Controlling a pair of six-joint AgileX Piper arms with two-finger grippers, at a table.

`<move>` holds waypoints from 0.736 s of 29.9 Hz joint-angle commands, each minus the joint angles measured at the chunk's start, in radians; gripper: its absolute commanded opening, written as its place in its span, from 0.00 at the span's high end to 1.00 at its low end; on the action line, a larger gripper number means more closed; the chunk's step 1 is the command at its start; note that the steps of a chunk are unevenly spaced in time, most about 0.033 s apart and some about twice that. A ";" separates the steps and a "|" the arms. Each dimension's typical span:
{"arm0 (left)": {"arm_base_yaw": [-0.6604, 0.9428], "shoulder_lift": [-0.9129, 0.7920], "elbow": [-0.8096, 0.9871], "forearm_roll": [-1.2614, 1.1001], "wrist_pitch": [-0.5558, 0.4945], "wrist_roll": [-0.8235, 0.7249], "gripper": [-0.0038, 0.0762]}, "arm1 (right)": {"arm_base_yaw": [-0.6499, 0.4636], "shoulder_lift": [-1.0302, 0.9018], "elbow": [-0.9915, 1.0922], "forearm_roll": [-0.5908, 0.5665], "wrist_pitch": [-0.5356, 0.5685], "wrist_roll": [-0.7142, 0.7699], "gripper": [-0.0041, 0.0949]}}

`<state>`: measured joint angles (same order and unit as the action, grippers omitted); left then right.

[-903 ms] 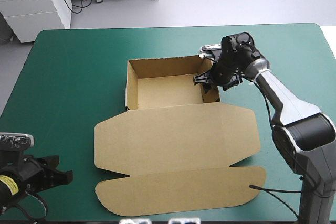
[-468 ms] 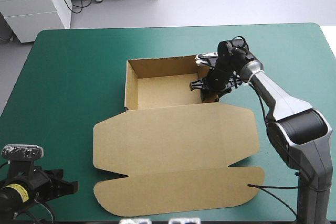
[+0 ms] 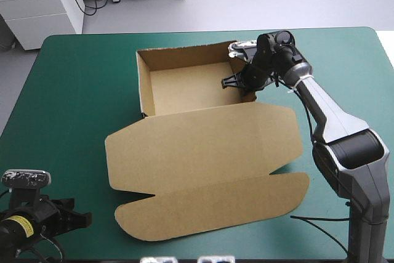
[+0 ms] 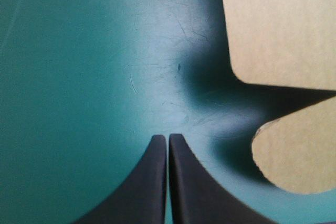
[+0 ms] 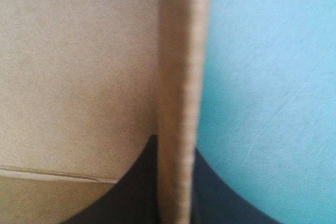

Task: Fold the box

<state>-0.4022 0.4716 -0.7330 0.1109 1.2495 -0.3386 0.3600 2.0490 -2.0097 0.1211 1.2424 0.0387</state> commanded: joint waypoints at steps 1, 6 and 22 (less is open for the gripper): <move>-0.005 0.011 -0.023 0.005 0.038 -0.012 0.96 | -0.052 -0.114 -0.125 -0.028 0.005 -0.003 0.96; -0.005 0.011 -0.023 0.005 0.038 -0.012 0.96 | -0.217 -0.166 -0.184 -0.041 0.005 -0.039 0.96; -0.005 0.011 -0.023 0.005 0.038 -0.012 0.96 | -0.747 -0.086 -0.170 -0.041 0.005 -0.117 0.96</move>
<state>-0.4022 0.4716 -0.7330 0.1109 1.2495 -0.3410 -0.3403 1.9856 -2.1530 0.0582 1.2521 -0.0646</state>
